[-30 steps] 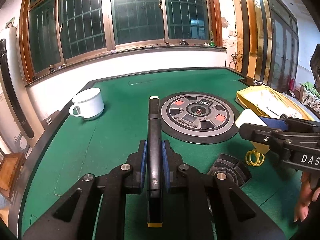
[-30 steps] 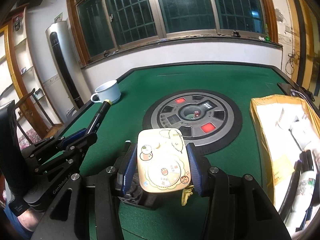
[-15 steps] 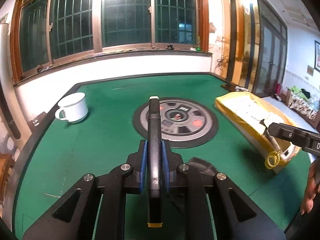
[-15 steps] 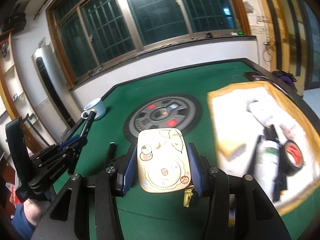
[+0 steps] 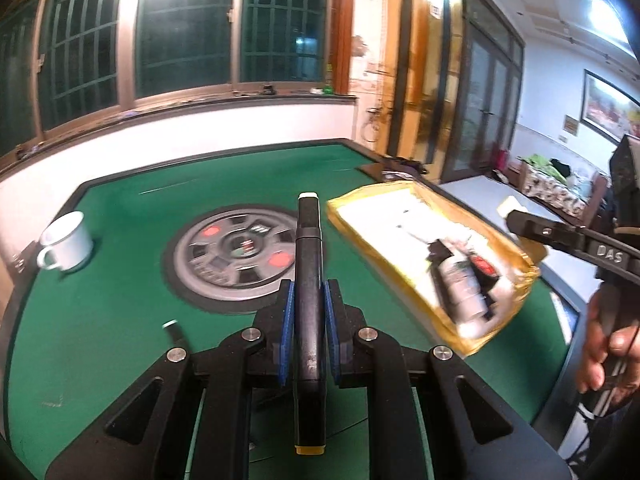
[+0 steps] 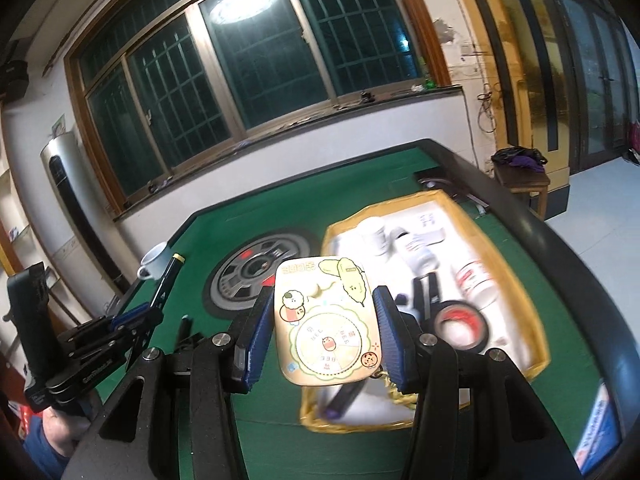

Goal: Organize rigid objects
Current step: 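Carry the cream box with the right tool while the left tool carries the marker to the tray, then lower the cream box and black marker into the tray and open both tools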

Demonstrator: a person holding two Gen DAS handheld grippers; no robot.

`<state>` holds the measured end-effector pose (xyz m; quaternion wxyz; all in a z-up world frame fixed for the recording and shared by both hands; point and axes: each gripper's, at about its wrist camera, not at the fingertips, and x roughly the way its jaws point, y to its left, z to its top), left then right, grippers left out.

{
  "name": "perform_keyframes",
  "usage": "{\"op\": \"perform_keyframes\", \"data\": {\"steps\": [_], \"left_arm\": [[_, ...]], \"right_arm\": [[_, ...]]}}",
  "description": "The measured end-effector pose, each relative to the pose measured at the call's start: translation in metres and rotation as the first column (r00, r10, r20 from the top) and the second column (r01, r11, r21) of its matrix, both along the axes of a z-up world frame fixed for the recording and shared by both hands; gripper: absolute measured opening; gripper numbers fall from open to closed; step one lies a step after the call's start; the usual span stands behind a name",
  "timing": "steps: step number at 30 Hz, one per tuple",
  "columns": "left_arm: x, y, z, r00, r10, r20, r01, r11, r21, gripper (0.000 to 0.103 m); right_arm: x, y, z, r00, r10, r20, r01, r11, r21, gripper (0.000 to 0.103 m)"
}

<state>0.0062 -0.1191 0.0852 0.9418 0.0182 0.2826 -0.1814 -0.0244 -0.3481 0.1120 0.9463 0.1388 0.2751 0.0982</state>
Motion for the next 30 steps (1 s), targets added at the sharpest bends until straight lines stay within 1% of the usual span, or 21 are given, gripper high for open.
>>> {"op": "perform_keyframes", "data": {"steps": [5, 8, 11, 15, 17, 19, 20, 22, 25, 27, 30], "left_arm": [[0.013, -0.034, 0.008, 0.994, -0.086, -0.069, 0.083, 0.995, -0.047, 0.012], [0.025, -0.057, 0.007, 0.98, -0.139, -0.142, 0.126, 0.987, -0.095, 0.012], [0.039, -0.082, 0.002, 0.959, -0.186, -0.213, 0.157, 0.977, -0.147, 0.012], [0.06, -0.107, -0.006, 0.936, -0.198, -0.29, 0.146, 0.971, -0.189, 0.012], [0.073, -0.118, -0.013, 0.931, -0.17, -0.323, 0.114, 0.976, -0.184, 0.012], [0.086, -0.125, -0.019, 0.922, -0.161, -0.353, 0.093, 0.975, -0.202, 0.012], [0.091, -0.129, -0.022, 0.92, -0.146, -0.365, 0.079, 0.978, -0.191, 0.012], [0.097, -0.136, -0.025, 0.917, -0.144, -0.373, 0.075, 0.978, -0.194, 0.012], [0.098, -0.145, -0.023, 0.93, -0.136, -0.341, 0.077, 0.981, -0.18, 0.012], [0.096, -0.151, -0.023, 0.934, -0.143, -0.326, 0.091, 0.981, -0.169, 0.012], [0.096, -0.156, -0.029, 0.932, -0.143, -0.333, 0.094, 0.983, -0.16, 0.012]], "right_arm": [[0.005, -0.022, 0.004, 1.0, -0.024, -0.012, 0.024, 1.0, 0.013, 0.044], [0.013, -0.033, 0.002, 0.999, -0.03, -0.044, 0.032, 0.999, 0.039, 0.044], [0.023, -0.043, 0.001, 0.996, -0.04, -0.076, 0.044, 0.998, 0.053, 0.044], [0.041, -0.055, 0.002, 0.993, -0.05, -0.108, 0.056, 0.997, 0.057, 0.044], [0.051, -0.058, 0.001, 0.991, -0.046, -0.127, 0.054, 0.997, 0.058, 0.044], [0.062, -0.06, -0.001, 0.987, -0.044, -0.153, 0.056, 0.996, 0.072, 0.044], [0.066, -0.06, -0.002, 0.986, -0.042, -0.163, 0.054, 0.996, 0.07, 0.044], [0.08, -0.06, -0.006, 0.978, -0.054, -0.202, 0.067, 0.996, 0.06, 0.044], [0.097, -0.06, -0.013, 0.969, -0.061, -0.238, 0.071, 0.997, 0.031, 0.044], [0.106, -0.06, -0.017, 0.965, -0.062, -0.253, 0.066, 0.998, 0.005, 0.044], [0.116, -0.059, -0.024, 0.962, -0.069, -0.265, 0.062, 0.998, -0.034, 0.044]]}}
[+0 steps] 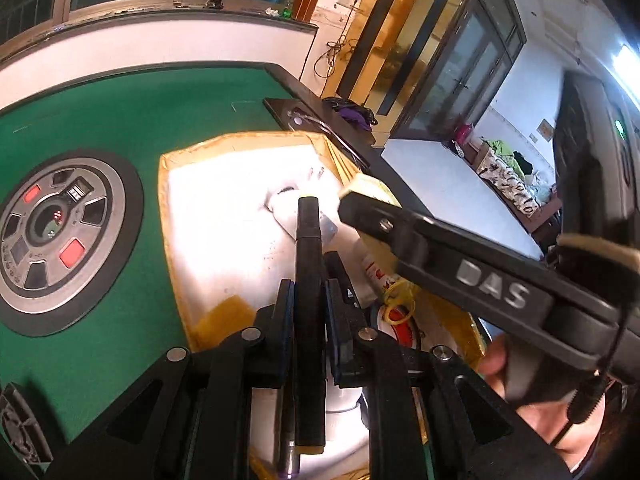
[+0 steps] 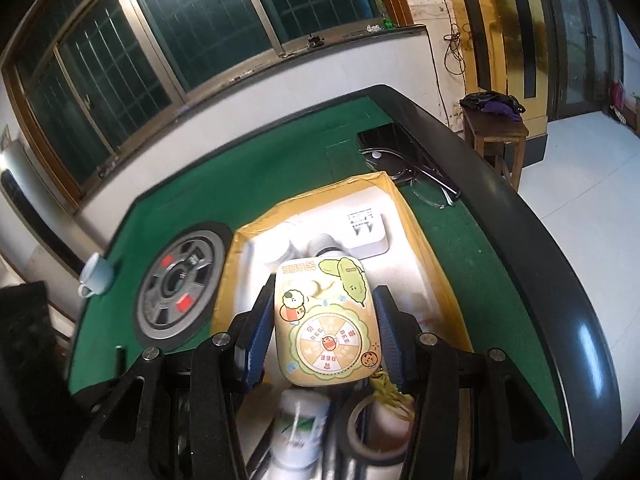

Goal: Organize rigid objects
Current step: 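Lower the cream box and black marker into the tray and open both tools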

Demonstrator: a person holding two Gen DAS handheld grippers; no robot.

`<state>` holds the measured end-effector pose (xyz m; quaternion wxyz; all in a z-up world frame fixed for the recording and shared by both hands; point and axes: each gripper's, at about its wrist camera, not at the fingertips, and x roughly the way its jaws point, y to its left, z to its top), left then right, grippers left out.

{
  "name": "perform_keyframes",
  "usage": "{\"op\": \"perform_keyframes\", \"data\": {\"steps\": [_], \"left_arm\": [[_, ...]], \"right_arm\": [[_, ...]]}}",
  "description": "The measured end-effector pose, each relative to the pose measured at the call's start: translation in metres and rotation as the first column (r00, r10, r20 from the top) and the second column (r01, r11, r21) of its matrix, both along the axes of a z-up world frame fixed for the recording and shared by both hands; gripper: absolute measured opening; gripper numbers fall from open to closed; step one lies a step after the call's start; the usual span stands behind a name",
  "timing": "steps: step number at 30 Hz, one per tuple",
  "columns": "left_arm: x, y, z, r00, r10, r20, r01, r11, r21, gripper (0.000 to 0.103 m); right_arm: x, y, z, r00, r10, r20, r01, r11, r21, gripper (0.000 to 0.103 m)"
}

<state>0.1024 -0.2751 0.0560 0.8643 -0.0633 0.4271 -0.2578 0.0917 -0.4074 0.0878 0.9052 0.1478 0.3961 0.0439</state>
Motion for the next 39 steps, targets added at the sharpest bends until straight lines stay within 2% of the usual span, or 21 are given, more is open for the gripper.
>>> {"op": "perform_keyframes", "data": {"steps": [3, 8, 11, 15, 23, 28, 30, 33, 37, 39], "left_arm": [[0.004, -0.001, -0.008, 1.0, 0.008, -0.016, -0.008, 1.0, 0.004, 0.012], [0.004, 0.002, -0.015, 1.0, 0.012, -0.02, -0.011, 1.0, 0.016, 0.012], [0.002, -0.001, -0.019, 1.0, 0.002, -0.029, -0.001, 1.0, 0.022, 0.012], [-0.007, -0.001, -0.017, 1.0, -0.006, 0.009, 0.006, 0.999, 0.054, 0.012], [-0.009, 0.001, -0.015, 1.0, -0.01, 0.017, 0.009, 0.998, 0.062, 0.012], [-0.009, 0.001, -0.013, 1.0, -0.024, 0.007, 0.023, 0.997, 0.07, 0.019], [-0.013, 0.003, -0.01, 0.999, -0.03, 0.01, 0.03, 0.997, 0.067, 0.024], [-0.021, 0.005, -0.003, 0.999, -0.044, 0.02, 0.043, 0.997, 0.067, 0.024], [-0.039, 0.013, 0.011, 0.996, -0.068, 0.051, 0.066, 0.997, 0.045, 0.024], [-0.046, 0.019, 0.017, 0.995, -0.067, 0.067, 0.065, 0.997, 0.036, 0.025]], "right_arm": [[0.008, 0.001, -0.006, 1.0, -0.016, -0.015, 0.015, 0.999, -0.043, 0.044], [0.013, 0.002, -0.013, 0.999, -0.013, -0.038, 0.011, 0.999, -0.047, 0.044], [0.014, 0.003, -0.016, 0.999, -0.012, -0.047, 0.01, 0.999, -0.042, 0.044], [0.018, 0.001, -0.022, 0.998, -0.018, -0.059, 0.016, 0.999, -0.033, 0.044], [0.02, -0.002, -0.026, 0.996, -0.014, -0.09, 0.013, 1.0, -0.006, 0.044], [0.014, -0.005, -0.022, 0.997, -0.031, -0.075, 0.031, 0.999, 0.007, 0.045], [0.011, -0.006, -0.019, 0.997, -0.033, -0.065, 0.033, 0.999, 0.007, 0.051], [0.004, -0.005, -0.014, 0.998, -0.048, -0.048, 0.048, 0.999, -0.018, 0.053], [-0.021, -0.005, -0.001, 0.997, -0.066, 0.027, 0.065, 0.997, 0.052, 0.053], [-0.032, -0.001, 0.005, 0.996, -0.066, 0.058, 0.063, 0.996, 0.057, 0.053]]}}
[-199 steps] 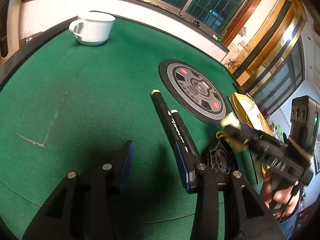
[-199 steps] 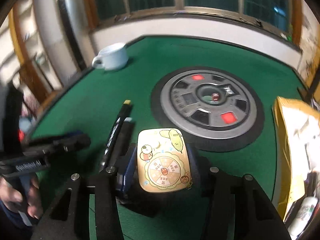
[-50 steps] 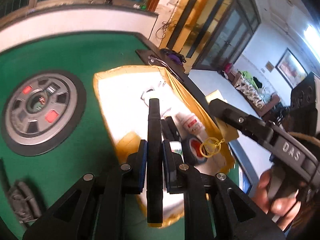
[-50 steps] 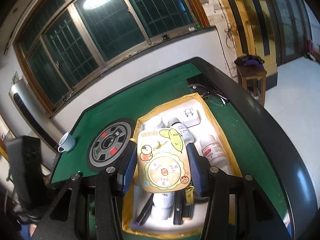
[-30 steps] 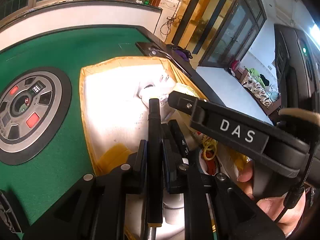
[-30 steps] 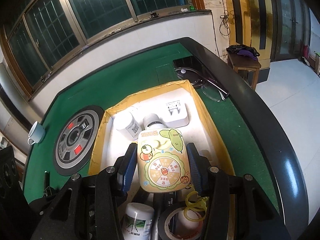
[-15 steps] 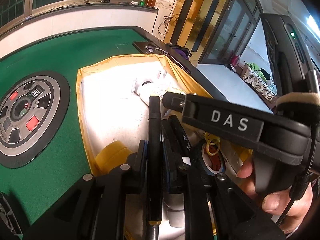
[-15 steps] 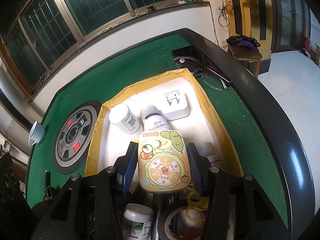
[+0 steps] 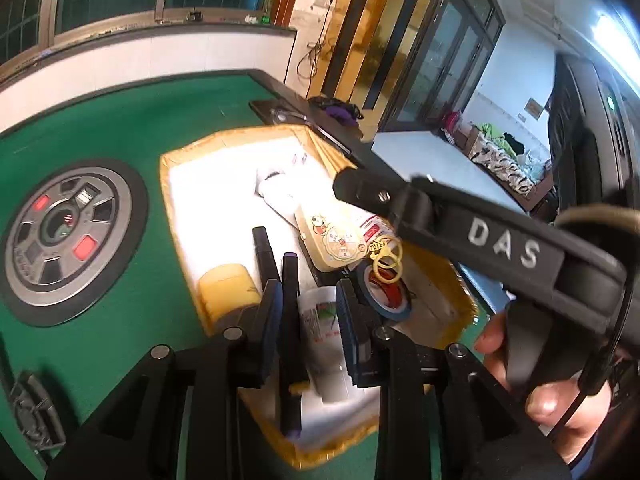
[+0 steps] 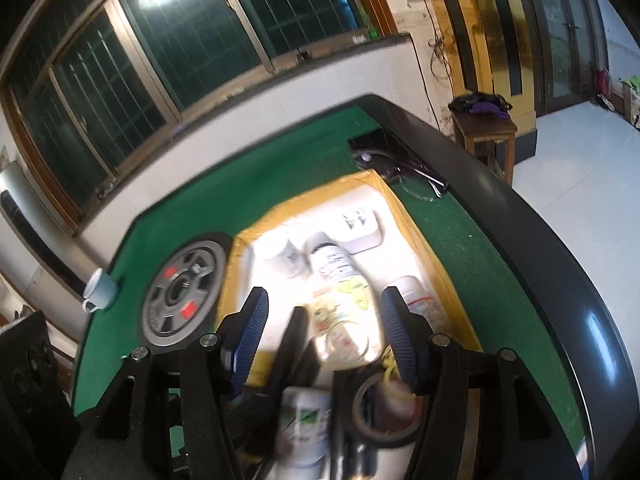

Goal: Organize rigid objects
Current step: 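Lower the cream box and black marker into the tray and open both tools, then grasp the dark grey plastic holder with the right tool while the left tool grasps another black marker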

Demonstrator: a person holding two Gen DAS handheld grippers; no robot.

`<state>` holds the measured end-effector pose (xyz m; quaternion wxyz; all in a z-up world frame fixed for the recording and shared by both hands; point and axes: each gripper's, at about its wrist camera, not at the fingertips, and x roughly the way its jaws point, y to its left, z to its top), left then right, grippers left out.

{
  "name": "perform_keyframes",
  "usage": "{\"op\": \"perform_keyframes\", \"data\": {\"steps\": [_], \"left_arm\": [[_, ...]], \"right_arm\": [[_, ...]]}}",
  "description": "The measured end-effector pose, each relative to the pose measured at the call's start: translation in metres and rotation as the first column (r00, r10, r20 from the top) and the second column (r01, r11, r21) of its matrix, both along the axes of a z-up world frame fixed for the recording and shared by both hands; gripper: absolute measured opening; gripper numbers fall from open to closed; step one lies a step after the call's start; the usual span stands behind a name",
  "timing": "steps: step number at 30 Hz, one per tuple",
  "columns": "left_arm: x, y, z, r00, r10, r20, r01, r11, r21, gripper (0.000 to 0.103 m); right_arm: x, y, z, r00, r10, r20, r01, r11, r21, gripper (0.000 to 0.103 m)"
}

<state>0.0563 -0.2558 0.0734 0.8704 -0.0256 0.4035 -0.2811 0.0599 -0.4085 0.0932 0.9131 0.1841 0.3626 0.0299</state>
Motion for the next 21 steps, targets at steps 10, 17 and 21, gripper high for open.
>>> {"op": "perform_keyframes", "data": {"steps": [10, 17, 21], "left_arm": [[-0.029, 0.065, 0.026, 0.995, 0.074, 0.069, -0.07, 0.996, -0.062, 0.025], [-0.033, 0.142, 0.025, 0.974, 0.206, 0.094, -0.199, 0.977, -0.08, 0.025], [-0.027, 0.199, 0.007, 0.951, 0.304, 0.051, -0.301, 0.952, -0.061, 0.025]], "right_arm": [[-0.034, 0.038, 0.011, 0.997, 0.051, 0.061, -0.053, 0.998, 0.034, 0.053], [-0.039, 0.085, 0.009, 0.989, 0.137, 0.062, -0.139, 0.99, 0.029, 0.053], [-0.035, 0.118, 0.002, 0.977, 0.212, 0.039, -0.213, 0.977, 0.022, 0.054]]}}
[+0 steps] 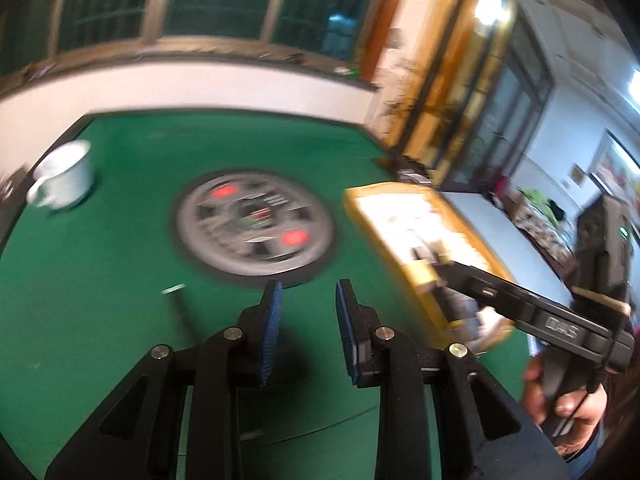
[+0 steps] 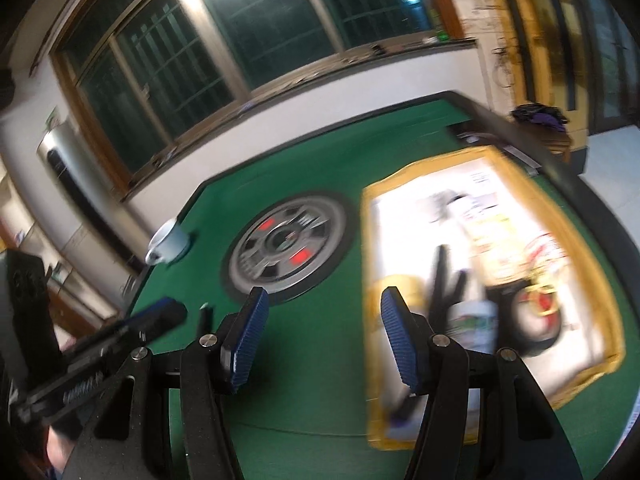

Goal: Organize rigid objects
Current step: 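Grasp the dark grey plastic holder with the right tool while the left tool grasps another black marker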

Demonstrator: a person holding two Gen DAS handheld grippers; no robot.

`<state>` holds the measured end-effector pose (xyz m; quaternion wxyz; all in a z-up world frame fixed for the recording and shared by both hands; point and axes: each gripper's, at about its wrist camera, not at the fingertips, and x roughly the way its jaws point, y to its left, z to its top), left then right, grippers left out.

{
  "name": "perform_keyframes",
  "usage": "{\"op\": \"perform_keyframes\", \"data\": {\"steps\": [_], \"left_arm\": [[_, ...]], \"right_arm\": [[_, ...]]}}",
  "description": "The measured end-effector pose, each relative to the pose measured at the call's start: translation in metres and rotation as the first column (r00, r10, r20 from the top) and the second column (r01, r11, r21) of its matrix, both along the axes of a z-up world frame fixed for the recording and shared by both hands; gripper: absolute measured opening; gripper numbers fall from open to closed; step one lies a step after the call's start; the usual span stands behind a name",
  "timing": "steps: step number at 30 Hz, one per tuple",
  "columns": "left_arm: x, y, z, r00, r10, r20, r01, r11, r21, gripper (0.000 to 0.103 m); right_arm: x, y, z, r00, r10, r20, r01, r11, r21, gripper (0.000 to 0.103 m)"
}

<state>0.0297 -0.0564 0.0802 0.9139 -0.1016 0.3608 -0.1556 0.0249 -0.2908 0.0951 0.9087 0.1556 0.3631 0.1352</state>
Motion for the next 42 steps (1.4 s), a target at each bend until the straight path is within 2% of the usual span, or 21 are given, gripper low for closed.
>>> {"op": "perform_keyframes", "data": {"steps": [4, 7, 11, 18, 24, 27, 29, 33, 36, 39, 42], "left_arm": [[0.018, 0.065, -0.036, 0.979, 0.129, -0.157, -0.147, 0.983, -0.113, 0.025], [0.028, 0.078, -0.054, 0.968, 0.107, -0.226, -0.145, 0.976, -0.16, 0.025], [0.033, 0.066, -0.063, 0.968, 0.079, -0.239, -0.115, 0.984, -0.138, 0.025], [0.04, 0.05, -0.08, 0.957, 0.084, -0.279, -0.104, 0.993, -0.06, 0.025], [0.043, 0.032, -0.083, 0.972, 0.103, -0.211, -0.088, 0.993, 0.08, 0.024], [0.036, 0.022, -0.083, 0.981, 0.087, -0.174, -0.049, 0.977, 0.209, 0.025], [0.029, 0.023, -0.083, 0.984, 0.079, -0.159, -0.038, 0.969, 0.245, 0.025], [0.008, 0.05, -0.085, 0.986, 0.105, -0.132, -0.07, 0.966, 0.248, 0.023], [-0.001, 0.071, -0.086, 0.984, 0.14, -0.11, -0.111, 0.966, 0.234, 0.017], [-0.002, 0.082, -0.087, 0.983, 0.138, -0.117, -0.115, 0.976, 0.186, 0.014], [-0.003, 0.076, -0.088, 0.985, 0.139, -0.107, -0.113, 0.969, 0.218, 0.014]], "right_arm": [[0.013, 0.04, -0.021, 0.994, 0.097, -0.053, -0.097, 0.995, -0.003, 0.054], [0.024, 0.066, -0.037, 0.986, 0.14, -0.089, -0.14, 0.99, 0.004, 0.054], [0.034, 0.08, -0.045, 0.988, 0.145, -0.057, -0.144, 0.989, 0.017, 0.054], [0.036, 0.075, -0.055, 0.987, 0.161, -0.024, -0.16, 0.986, 0.043, 0.054], [0.036, 0.074, -0.055, 0.98, 0.196, -0.023, -0.194, 0.977, 0.085, 0.054], [0.034, 0.078, -0.054, 0.977, 0.212, -0.015, -0.21, 0.975, 0.076, 0.054], [0.034, 0.08, -0.056, 0.975, 0.22, -0.02, -0.218, 0.974, 0.066, 0.054], [0.034, 0.084, -0.059, 0.967, 0.251, -0.027, -0.25, 0.966, 0.061, 0.054], [0.035, 0.101, -0.067, 0.934, 0.351, -0.069, -0.345, 0.935, 0.085, 0.061], [0.03, 0.121, -0.068, 0.911, 0.405, -0.076, -0.406, 0.914, 0.003, 0.061], [0.016, 0.14, -0.067, 0.89, 0.453, -0.048, -0.456, 0.884, -0.109, 0.066]]}}
